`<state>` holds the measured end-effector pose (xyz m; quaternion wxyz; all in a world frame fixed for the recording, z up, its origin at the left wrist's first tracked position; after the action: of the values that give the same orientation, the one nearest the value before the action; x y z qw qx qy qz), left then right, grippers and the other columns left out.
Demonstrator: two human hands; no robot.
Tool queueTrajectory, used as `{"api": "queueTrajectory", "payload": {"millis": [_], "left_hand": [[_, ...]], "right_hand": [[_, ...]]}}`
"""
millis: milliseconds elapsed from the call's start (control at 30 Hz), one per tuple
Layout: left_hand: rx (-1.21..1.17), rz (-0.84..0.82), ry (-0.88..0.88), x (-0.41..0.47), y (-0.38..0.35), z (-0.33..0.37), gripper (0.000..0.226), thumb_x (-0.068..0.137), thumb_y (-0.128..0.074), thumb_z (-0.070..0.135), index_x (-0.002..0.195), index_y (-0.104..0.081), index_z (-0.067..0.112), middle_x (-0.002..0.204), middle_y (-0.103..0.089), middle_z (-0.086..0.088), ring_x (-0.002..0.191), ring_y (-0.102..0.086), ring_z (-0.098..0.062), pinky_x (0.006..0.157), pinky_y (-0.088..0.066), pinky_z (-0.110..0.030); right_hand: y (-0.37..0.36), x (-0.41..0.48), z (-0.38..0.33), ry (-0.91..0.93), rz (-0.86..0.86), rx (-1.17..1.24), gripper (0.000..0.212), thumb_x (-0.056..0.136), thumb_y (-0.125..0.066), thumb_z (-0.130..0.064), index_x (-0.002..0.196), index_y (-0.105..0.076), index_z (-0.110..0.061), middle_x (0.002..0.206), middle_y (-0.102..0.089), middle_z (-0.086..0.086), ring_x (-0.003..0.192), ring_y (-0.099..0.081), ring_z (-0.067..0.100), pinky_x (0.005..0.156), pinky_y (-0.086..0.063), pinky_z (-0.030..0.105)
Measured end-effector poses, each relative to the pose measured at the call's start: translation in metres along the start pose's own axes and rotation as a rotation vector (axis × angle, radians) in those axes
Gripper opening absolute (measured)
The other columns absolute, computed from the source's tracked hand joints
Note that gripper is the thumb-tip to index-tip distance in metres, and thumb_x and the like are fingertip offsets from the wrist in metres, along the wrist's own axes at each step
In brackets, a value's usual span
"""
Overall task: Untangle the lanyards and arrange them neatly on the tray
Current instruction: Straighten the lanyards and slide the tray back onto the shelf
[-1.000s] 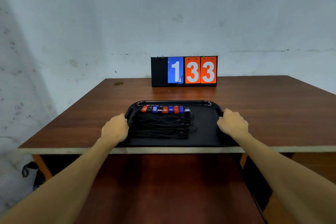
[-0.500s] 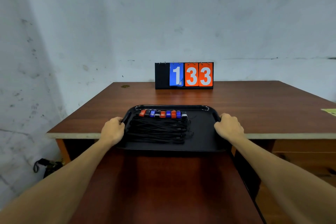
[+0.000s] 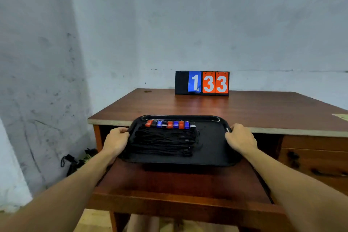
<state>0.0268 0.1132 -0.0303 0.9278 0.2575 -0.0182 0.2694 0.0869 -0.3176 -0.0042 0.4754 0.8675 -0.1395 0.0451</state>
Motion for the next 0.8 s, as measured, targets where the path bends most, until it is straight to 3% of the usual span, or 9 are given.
{"api": "queueTrajectory", "payload": {"millis": [133, 367, 567, 700, 800], "left_hand": [[0.059, -0.004, 0.004, -0.014, 0.014, -0.009, 0.031, 0.088, -0.050, 0.018, 0.113, -0.068, 0.014, 0.107, -0.069, -0.007, 0.101, -0.063, -0.026, 0.091, -0.051, -0.040], [0.113, -0.062, 0.034, -0.033, 0.003, -0.031, 0.028, 0.088, -0.051, 0.017, 0.106, -0.071, 0.012, 0.088, -0.070, -0.008, 0.078, -0.064, -0.024, 0.066, -0.047, -0.030], [0.195, -0.099, 0.018, -0.029, -0.018, -0.031, 0.031, 0.092, -0.049, 0.020, 0.116, -0.065, 0.011, 0.095, -0.070, -0.010, 0.084, -0.064, -0.026, 0.066, -0.047, -0.031], [0.222, -0.118, 0.039, -0.025, -0.039, -0.040, 0.037, 0.095, -0.049, 0.021, 0.129, -0.056, 0.008, 0.116, -0.065, -0.014, 0.107, -0.060, -0.032, 0.090, -0.047, -0.037], [0.247, -0.101, 0.050, -0.023, -0.053, -0.048, 0.040, 0.094, -0.050, 0.022, 0.131, -0.054, 0.008, 0.128, -0.060, -0.012, 0.117, -0.055, -0.030, 0.099, -0.044, -0.037]], "right_hand": [[-0.003, -0.023, 0.003, -0.005, -0.006, 0.048, 0.011, 0.078, -0.052, -0.017, 0.080, -0.061, -0.010, 0.087, -0.061, 0.012, 0.073, -0.055, 0.032, 0.064, -0.043, 0.032], [-0.001, -0.038, 0.010, -0.016, -0.015, 0.026, 0.019, 0.079, -0.053, -0.016, 0.091, -0.066, -0.010, 0.087, -0.056, 0.010, 0.075, -0.052, 0.030, 0.070, -0.043, 0.033], [-0.023, -0.039, 0.038, -0.063, -0.048, 0.038, 0.017, 0.077, -0.051, -0.014, 0.088, -0.062, -0.008, 0.087, -0.063, 0.011, 0.077, -0.059, 0.030, 0.071, -0.051, 0.035], [-0.035, -0.030, 0.053, -0.096, -0.061, 0.030, 0.018, 0.078, -0.050, -0.016, 0.088, -0.063, -0.010, 0.080, -0.064, 0.010, 0.075, -0.061, 0.029, 0.073, -0.055, 0.037], [-0.043, -0.024, 0.060, -0.118, -0.076, 0.000, 0.024, 0.081, -0.050, -0.018, 0.100, -0.063, -0.011, 0.088, -0.064, 0.010, 0.082, -0.061, 0.030, 0.073, -0.051, 0.035]]}}
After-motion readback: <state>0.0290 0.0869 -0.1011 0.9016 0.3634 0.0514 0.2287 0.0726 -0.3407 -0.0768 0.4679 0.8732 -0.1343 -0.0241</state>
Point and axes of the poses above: each hand's wrist, its own x-axis towards the middle knuckle, its own y-axis out of the back of the hand, z = x × y, the point moved 9 cm from there along x, towards the middle knuckle
